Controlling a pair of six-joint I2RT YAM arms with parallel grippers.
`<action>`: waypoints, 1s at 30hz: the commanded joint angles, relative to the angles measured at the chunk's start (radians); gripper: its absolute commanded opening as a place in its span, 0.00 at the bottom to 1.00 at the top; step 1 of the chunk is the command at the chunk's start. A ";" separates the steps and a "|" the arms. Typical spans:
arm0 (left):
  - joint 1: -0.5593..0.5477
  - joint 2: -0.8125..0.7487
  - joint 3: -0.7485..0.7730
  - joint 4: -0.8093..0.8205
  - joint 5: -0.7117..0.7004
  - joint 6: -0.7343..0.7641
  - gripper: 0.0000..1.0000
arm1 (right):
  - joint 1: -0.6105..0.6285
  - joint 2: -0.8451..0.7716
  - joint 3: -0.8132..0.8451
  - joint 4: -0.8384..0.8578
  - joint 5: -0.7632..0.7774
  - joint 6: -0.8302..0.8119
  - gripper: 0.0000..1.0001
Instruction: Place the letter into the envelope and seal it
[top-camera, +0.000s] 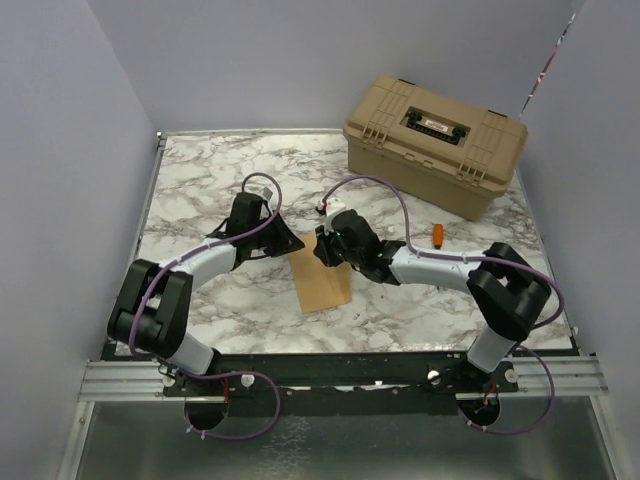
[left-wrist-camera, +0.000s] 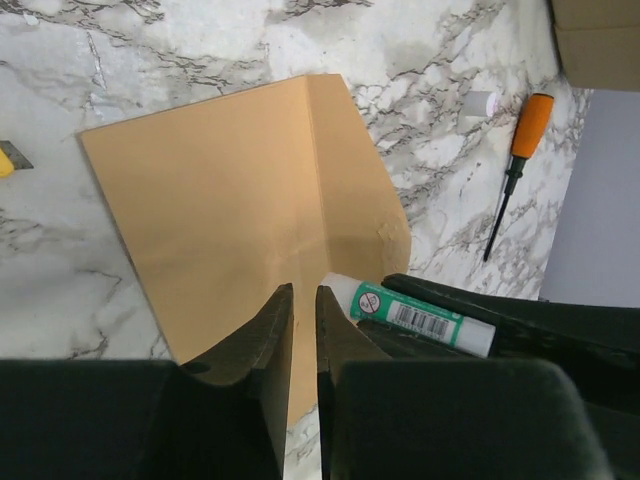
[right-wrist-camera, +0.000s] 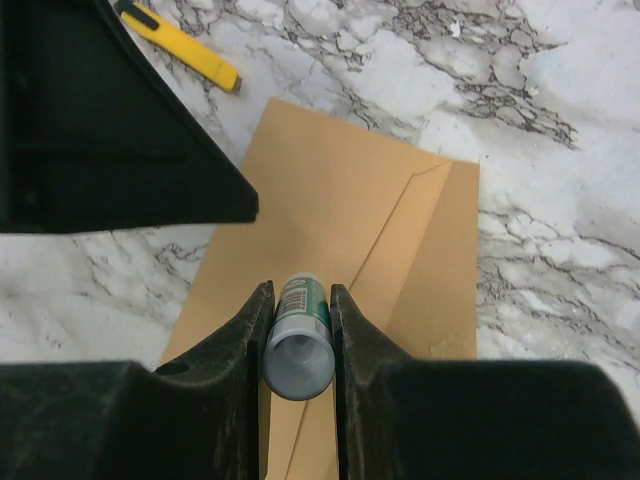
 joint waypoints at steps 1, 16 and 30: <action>0.001 0.084 0.025 0.119 0.054 -0.010 0.13 | 0.024 0.059 0.079 -0.033 0.116 -0.028 0.00; 0.000 0.272 -0.042 0.168 -0.002 -0.096 0.02 | 0.084 0.157 0.165 -0.166 0.220 -0.011 0.01; 0.003 0.282 -0.117 0.117 -0.148 -0.210 0.00 | 0.125 0.174 0.124 -0.246 0.182 -0.025 0.00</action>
